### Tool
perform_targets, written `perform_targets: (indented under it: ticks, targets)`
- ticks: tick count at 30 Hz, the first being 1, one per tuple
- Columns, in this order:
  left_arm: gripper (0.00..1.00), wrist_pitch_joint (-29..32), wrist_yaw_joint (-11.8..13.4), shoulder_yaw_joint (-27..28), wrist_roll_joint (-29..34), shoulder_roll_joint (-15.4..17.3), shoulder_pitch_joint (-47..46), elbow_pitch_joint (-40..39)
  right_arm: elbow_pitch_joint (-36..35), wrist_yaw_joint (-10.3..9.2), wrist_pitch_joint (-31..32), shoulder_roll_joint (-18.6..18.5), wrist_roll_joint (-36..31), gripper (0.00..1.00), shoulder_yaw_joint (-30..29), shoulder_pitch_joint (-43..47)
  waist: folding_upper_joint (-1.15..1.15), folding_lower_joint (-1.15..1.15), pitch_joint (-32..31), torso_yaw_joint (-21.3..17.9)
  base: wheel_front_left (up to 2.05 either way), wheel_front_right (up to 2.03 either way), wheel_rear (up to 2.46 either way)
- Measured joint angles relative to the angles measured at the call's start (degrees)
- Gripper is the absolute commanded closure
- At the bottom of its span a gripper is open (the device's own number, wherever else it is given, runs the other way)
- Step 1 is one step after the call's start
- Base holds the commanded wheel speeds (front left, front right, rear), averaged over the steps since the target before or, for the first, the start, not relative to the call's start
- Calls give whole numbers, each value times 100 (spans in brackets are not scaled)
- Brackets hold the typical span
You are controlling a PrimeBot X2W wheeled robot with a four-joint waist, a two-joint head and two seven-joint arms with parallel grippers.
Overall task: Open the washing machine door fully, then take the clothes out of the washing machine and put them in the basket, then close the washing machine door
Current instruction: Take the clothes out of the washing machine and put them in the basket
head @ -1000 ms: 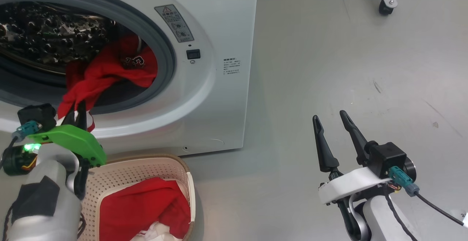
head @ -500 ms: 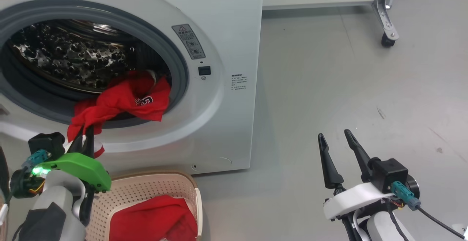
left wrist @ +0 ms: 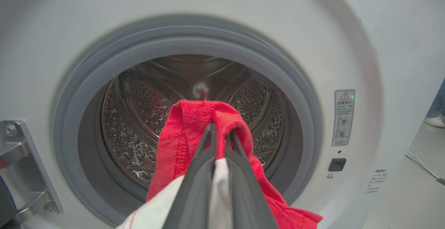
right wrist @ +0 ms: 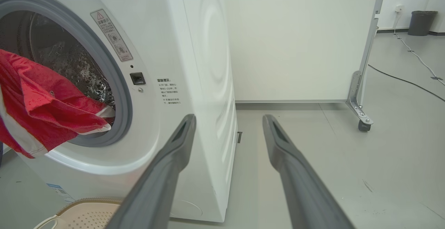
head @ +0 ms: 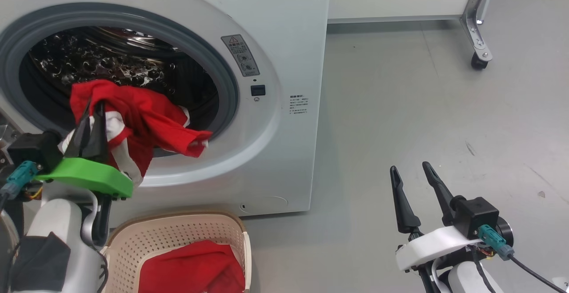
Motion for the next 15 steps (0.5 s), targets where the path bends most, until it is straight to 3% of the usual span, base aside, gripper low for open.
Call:
perform_targets:
  ticks: [15]
  targets:
    - [100, -1, 0, 302, 203, -111, 488, -1511, -65, 37, 0, 1, -9, 0, -35, 2, 0, 0, 122, 34, 0, 0, 0]
